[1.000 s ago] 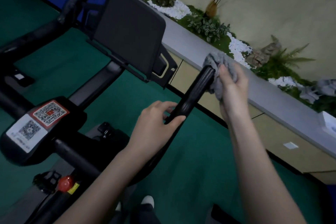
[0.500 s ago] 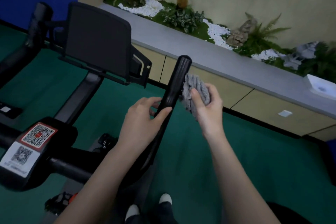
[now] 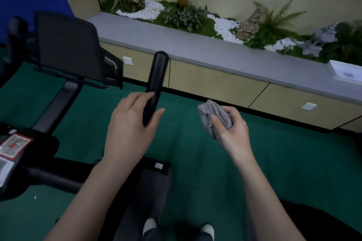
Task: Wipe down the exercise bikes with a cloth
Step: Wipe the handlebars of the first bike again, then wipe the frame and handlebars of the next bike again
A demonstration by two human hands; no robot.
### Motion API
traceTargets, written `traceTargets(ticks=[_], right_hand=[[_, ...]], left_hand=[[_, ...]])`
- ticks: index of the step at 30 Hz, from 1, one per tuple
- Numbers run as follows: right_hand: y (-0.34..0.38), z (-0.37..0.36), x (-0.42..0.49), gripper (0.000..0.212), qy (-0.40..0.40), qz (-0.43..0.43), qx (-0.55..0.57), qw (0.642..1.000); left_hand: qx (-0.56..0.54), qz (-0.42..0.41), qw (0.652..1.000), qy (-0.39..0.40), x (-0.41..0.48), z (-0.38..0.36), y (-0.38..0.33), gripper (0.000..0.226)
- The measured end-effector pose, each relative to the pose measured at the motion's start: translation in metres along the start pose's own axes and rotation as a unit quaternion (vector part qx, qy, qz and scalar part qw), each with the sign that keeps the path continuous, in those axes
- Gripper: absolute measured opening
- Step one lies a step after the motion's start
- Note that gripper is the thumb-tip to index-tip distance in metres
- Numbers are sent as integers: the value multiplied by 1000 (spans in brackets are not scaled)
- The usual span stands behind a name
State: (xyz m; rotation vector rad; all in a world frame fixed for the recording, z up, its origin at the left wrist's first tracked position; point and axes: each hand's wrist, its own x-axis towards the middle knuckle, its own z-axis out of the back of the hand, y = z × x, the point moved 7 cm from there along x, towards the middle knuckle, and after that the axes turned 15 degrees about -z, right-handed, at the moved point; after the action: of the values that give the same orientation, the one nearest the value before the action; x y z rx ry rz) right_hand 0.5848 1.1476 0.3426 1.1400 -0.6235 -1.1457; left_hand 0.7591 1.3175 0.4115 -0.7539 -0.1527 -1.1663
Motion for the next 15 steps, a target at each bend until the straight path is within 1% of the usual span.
traceTargets(ticks=[3,5,8,12,15], right_hand=[[-22,46,4,19,-22,-24,9,999],[-41,80,7,20,-46,-46,10,998],[-68,135,10,19,-81,-64,6,995],[-98,201,10,17,-108,-76,-14,991],[-123,244,8,16,-130,-94,-16,987]], left_hand=[[30,-18,999,5,3,-20,-28,43],[49,-42,998,27,4,-41,-49,42],[64,-58,991,104,0,-91,-79,47],[77,-69,970,221,-16,-168,-113,57],[72,-83,955,276,-24,-215,-140,61]])
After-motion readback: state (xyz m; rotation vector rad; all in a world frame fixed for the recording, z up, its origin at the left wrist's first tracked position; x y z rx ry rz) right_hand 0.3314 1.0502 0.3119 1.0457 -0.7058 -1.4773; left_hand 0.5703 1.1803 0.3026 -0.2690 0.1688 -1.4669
